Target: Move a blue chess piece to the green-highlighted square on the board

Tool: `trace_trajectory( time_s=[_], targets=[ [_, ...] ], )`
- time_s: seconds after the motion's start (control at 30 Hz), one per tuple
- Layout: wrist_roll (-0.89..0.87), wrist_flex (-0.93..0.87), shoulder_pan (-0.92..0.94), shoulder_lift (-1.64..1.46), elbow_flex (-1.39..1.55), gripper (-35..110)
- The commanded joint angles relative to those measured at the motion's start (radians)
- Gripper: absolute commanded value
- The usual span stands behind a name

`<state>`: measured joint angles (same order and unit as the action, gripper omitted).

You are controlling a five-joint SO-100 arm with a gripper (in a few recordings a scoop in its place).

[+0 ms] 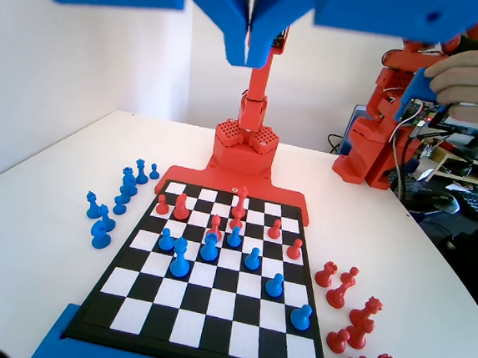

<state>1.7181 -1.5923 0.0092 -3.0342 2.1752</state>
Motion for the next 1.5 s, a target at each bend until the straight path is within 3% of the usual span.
trace_trajectory(
  time_s=[0.0,0.4,0.5,0.7,1.03,1.3,1.47],
  targets=[
    [0.094,0.000,-0.014,0.025,-0.014,1],
    [0.206,-0.031,-0.094,0.436,-0.333,1],
    [0.232,0.072,-0.055,0.543,-0.360,1],
    [0.453,0.213,0.051,0.764,-0.356,1],
    [0.773,0.199,0.144,1.083,-0.373,1],
    [0.828,0.114,0.160,1.290,-0.528,1],
    [0.738,0.094,0.115,1.454,-0.623,7]
  ],
)
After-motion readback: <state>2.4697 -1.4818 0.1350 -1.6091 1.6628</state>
